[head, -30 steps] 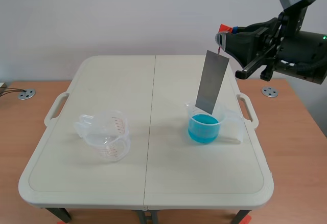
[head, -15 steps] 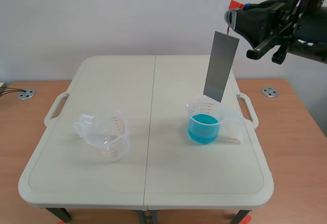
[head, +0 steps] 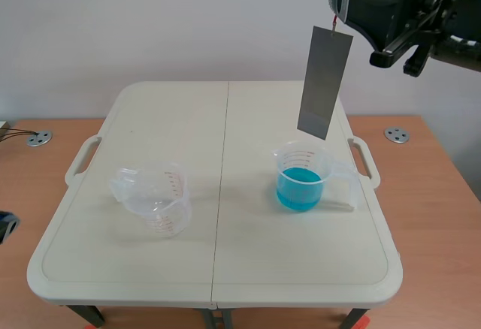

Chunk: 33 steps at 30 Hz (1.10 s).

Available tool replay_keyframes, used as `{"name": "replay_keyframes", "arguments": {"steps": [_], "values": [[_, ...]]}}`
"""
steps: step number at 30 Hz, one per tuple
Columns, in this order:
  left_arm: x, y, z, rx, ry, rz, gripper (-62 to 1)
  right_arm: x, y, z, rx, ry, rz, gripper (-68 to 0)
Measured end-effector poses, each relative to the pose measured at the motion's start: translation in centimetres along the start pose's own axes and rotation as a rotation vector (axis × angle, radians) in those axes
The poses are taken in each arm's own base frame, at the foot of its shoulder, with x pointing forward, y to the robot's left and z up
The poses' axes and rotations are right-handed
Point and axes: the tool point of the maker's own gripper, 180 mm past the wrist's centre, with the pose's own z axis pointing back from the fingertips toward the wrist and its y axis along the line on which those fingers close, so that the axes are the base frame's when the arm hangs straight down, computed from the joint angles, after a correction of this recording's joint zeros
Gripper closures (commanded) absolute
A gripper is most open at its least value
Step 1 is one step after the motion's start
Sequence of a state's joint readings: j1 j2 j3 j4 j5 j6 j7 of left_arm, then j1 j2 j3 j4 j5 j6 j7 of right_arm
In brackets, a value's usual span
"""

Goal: Hold the metal plate by the orange handle, dip it into the blue solution, take it out and point at it, then put the plate back in the beaker on the left.
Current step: 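Raise the plate and point at it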

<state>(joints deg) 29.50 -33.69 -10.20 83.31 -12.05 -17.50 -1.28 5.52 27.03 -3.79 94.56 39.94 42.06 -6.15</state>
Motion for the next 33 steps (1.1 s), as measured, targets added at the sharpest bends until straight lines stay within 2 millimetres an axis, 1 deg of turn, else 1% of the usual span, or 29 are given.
{"name": "replay_keyframes", "arguments": {"steps": [2,5,8,12,19,21,26,31,33], "values": [[2.1,0.3,-0.6,-0.005,-0.053,-0.018,-4.4,0.1,0.1,0.0,0.002,-0.002,0.003,-1.5],[5.2,0.0,-1.3,-0.052,-0.13,-0.046,-4.4,0.2,0.0,0.0,0.001,-0.005,0.004,-1.5],[7.3,-0.9,-2.1,-0.111,-0.182,-0.064,-4.4,0.3,-0.1,0.1,-0.005,-0.007,0.006,-1.5],[8.8,-3.0,-3.4,-0.192,-0.205,-0.085,-4.4,0.4,-0.1,0.1,-0.004,-0.011,0.002,-1.5],[12.6,-6.3,-5.2,-0.294,-0.292,-0.131,-4.4,0.4,-0.1,0.1,-0.003,-0.013,-0.001,-1.5],[13.3,-7.3,-5.9,-0.323,-0.285,-0.152,-4.4,0.4,-0.1,0.1,-0.003,-0.014,-0.001,-1.5],[15.7,-10.7,-7.1,-0.398,-0.318,-0.156,-4.4,0.4,-0.1,0.1,-0.003,-0.013,-0.001,-1.5],[17.4,-14.4,-7.7,-0.475,-0.353,-0.148,-4.4,0.4,-0.1,0.1,-0.003,-0.014,0.0,-1.5],[17.5,-15.7,-8.2,-0.497,-0.342,-0.165,-4.4,0.4,-0.1,0.1,-0.003,-0.014,-0.001,-1.5]]}}
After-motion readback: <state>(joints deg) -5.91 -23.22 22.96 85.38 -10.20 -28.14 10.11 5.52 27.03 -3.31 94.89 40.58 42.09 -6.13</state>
